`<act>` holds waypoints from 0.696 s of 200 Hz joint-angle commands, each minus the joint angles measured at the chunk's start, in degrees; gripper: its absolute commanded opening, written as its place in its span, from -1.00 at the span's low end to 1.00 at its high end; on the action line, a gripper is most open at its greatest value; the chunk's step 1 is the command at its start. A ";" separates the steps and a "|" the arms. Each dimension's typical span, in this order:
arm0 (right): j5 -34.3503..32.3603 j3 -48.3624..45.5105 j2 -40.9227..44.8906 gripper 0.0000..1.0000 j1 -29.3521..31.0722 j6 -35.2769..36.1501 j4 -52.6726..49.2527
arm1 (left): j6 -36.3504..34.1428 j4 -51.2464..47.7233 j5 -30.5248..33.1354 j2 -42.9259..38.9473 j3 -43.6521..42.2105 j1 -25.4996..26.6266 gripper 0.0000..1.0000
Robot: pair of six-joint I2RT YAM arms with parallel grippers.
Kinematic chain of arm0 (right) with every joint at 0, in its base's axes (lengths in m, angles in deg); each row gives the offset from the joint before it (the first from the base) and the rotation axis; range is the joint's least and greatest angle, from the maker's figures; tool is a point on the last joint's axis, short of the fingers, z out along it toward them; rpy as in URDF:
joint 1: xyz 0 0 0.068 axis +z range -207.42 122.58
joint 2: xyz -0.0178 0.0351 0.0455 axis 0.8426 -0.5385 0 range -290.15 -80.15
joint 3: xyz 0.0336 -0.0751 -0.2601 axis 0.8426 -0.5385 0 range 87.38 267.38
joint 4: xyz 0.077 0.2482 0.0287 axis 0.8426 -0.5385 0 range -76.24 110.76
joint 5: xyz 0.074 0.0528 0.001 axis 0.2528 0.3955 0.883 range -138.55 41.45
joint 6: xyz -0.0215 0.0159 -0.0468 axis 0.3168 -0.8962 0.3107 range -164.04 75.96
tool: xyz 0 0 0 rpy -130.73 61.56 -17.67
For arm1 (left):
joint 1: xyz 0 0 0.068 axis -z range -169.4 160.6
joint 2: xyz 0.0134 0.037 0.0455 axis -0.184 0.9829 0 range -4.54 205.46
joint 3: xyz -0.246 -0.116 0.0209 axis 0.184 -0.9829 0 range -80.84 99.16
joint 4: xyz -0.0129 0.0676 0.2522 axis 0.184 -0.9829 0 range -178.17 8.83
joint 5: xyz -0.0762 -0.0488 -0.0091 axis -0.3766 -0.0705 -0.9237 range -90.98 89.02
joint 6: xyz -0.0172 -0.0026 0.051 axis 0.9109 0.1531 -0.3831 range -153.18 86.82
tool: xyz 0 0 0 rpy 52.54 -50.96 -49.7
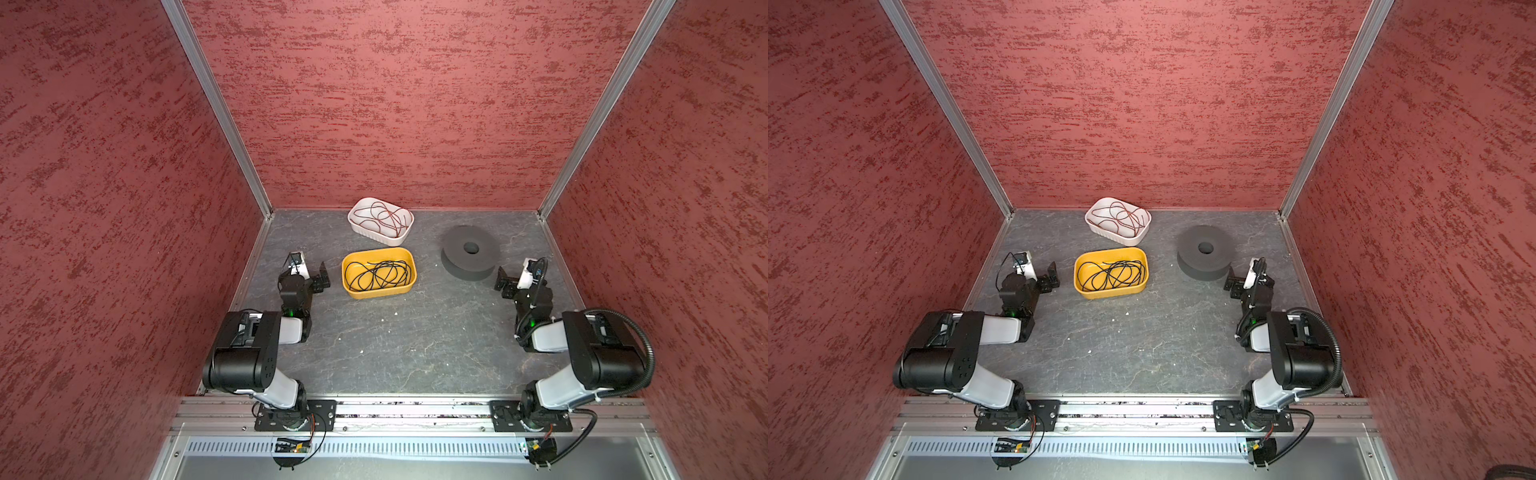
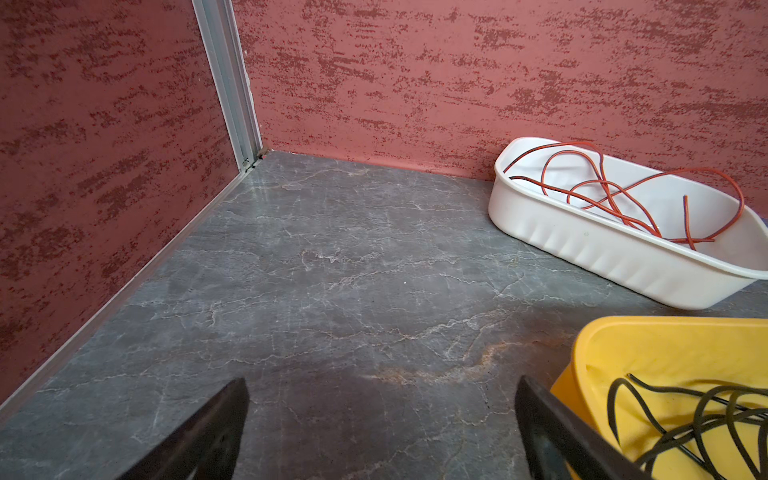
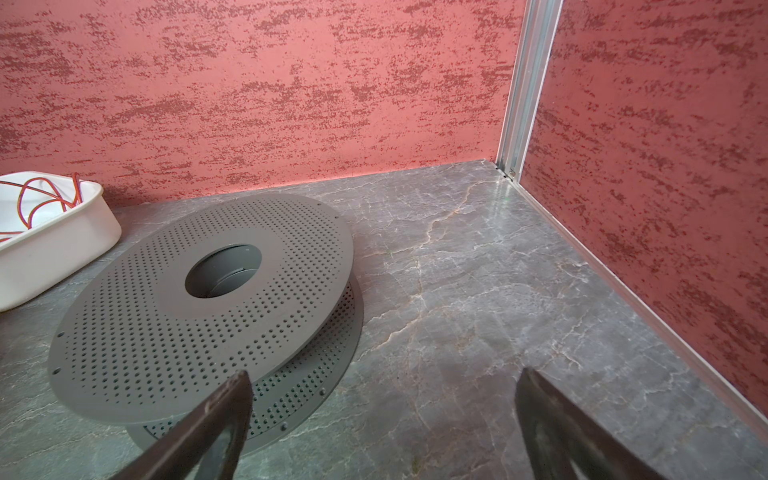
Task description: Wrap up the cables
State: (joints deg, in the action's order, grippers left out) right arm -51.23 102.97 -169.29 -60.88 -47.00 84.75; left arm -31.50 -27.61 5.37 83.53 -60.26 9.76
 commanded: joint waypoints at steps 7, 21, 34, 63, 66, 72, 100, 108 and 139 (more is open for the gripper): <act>0.83 0.85 0.55 0.98 0.10 1.18 1.48 | 0.26 -0.04 0.23 -0.17 -0.02 0.04 0.99; 0.40 0.85 0.55 0.98 0.12 1.07 1.49 | 0.26 -0.04 0.18 -0.15 -0.08 0.03 0.99; 0.41 0.84 0.55 0.98 0.09 0.99 1.49 | 0.24 -0.04 0.15 -0.18 -0.03 -0.04 0.99; 0.22 1.11 0.31 0.98 0.12 1.07 1.14 | 0.11 -0.12 0.33 -0.15 -0.03 0.13 0.99; 0.22 1.10 0.30 0.98 0.12 1.06 1.06 | 0.12 -0.12 0.33 -0.11 -0.01 0.14 0.99; 0.22 1.19 0.33 0.98 0.11 1.08 0.99 | 0.08 -0.12 0.33 -0.09 -0.02 0.13 0.99; -0.64 1.06 0.92 0.98 0.50 1.44 0.77 | -0.29 0.04 2.56 -0.49 0.03 0.82 0.99; -0.95 1.57 2.22 0.98 1.08 2.10 -0.94 | -0.58 -2.29 4.06 -1.82 0.55 1.84 0.99; -9.82 6.11 13.13 0.98 4.24 2.43 -16.74 | -1.59 -1.75 3.63 -2.24 0.25 2.36 0.99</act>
State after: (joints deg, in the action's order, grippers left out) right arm -53.19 104.20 -163.69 -58.76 -46.02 77.82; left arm -31.96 -28.86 7.54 82.22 -60.26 11.68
